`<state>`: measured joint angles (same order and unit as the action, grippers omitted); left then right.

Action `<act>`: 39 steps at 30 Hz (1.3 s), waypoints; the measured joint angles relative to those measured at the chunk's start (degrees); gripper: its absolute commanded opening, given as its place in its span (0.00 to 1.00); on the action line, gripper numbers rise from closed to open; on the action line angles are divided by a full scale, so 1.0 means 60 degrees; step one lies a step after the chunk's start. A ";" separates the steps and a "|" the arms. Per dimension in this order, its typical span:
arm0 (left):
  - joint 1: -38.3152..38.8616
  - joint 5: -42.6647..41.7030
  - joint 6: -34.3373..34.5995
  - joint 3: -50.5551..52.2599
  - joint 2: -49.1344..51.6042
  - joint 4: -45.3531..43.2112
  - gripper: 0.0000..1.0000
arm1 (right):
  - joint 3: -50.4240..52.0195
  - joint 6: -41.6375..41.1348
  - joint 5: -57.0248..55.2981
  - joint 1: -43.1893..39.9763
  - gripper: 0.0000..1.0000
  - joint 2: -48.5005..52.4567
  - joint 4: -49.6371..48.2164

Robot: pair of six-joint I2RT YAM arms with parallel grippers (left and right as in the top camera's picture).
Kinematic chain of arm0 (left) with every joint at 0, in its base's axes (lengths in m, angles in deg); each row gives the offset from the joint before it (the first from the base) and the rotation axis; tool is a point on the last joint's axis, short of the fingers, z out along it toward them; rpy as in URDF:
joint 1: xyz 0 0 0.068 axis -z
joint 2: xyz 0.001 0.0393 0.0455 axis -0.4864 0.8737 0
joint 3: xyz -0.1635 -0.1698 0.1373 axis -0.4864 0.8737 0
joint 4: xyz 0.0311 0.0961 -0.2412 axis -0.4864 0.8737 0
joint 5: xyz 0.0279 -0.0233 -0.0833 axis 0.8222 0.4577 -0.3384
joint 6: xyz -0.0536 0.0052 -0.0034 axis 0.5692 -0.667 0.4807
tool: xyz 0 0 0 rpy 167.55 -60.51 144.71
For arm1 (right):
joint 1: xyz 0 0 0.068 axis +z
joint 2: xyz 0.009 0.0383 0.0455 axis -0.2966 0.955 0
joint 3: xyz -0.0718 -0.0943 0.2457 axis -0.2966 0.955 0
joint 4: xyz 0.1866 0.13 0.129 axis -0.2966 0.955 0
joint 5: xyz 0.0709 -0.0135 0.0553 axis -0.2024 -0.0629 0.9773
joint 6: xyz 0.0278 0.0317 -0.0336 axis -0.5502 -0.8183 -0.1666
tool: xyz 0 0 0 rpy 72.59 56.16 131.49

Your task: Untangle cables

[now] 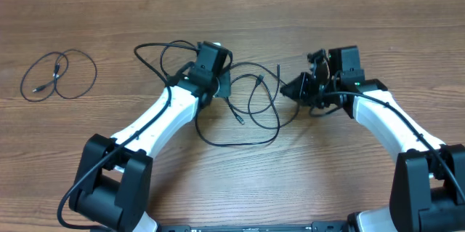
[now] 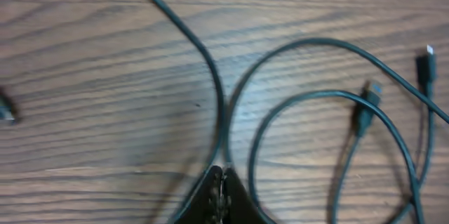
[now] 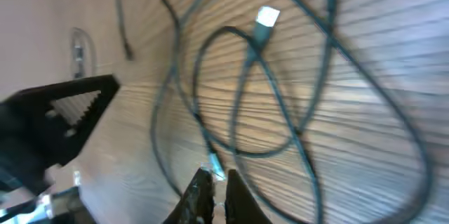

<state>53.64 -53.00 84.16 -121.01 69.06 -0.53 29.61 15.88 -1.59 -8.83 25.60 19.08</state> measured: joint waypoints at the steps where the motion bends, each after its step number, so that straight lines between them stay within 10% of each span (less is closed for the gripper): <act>1: -0.0095 0.0000 0.0000 0.0000 0.0000 0.0004 0.04 | -0.0033 -0.0073 0.0040 0.0073 0.16 0.0000 -0.0047; 8: -0.1031 -0.0517 0.0004 0.0000 0.0000 0.0018 0.06 | -0.0036 -0.0481 -0.0543 0.1304 0.04 0.0000 -0.0164; 15: -0.1996 -0.1279 0.0040 0.0000 0.0000 0.0186 0.06 | -0.0036 -0.0852 -0.1803 0.2404 0.26 0.0000 -0.0831; 29: -0.2167 -0.1712 0.0226 0.0000 0.0000 0.0208 0.11 | -0.0026 -0.0940 -0.4065 0.3985 0.28 0.0284 -0.3220; 39: -0.2167 -0.1734 0.0259 0.0000 0.0000 0.0211 0.16 | 0.0025 -0.0947 -0.4240 0.4120 0.47 0.1763 -0.4000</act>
<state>40.64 -63.40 85.71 -121.01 69.06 0.74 29.77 10.20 -27.03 15.89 36.18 -4.91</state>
